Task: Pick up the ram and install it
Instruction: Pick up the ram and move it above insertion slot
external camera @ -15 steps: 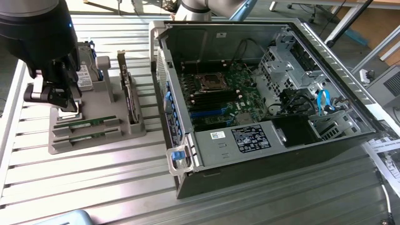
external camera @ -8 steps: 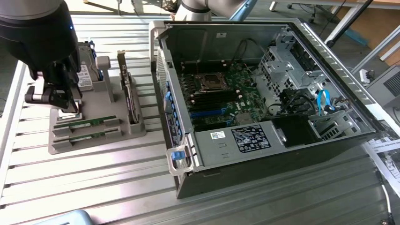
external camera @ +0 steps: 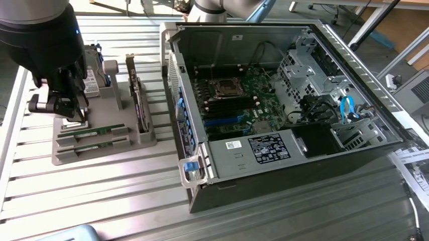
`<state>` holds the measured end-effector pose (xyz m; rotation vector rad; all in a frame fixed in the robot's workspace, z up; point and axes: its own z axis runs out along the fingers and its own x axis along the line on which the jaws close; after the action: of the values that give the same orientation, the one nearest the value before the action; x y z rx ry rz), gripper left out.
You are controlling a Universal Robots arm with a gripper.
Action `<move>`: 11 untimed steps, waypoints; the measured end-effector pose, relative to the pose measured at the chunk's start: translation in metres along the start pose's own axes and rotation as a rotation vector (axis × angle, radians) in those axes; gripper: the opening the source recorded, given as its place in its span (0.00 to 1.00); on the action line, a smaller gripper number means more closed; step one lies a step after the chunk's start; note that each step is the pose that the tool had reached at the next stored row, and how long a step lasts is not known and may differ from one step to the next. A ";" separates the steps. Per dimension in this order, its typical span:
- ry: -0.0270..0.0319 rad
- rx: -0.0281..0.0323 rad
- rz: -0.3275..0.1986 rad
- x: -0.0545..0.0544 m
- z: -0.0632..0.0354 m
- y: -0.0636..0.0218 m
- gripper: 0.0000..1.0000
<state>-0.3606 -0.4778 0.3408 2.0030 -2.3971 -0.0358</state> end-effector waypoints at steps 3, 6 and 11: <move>0.0000 0.0001 -0.001 0.000 0.0012 0.0000 0.36; 0.0000 0.0000 -0.002 0.000 0.0030 -0.0001 0.36; 0.0000 0.0001 -0.004 0.000 0.0053 -0.0002 0.36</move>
<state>-0.3606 -0.4778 0.3355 2.0073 -2.3936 -0.0357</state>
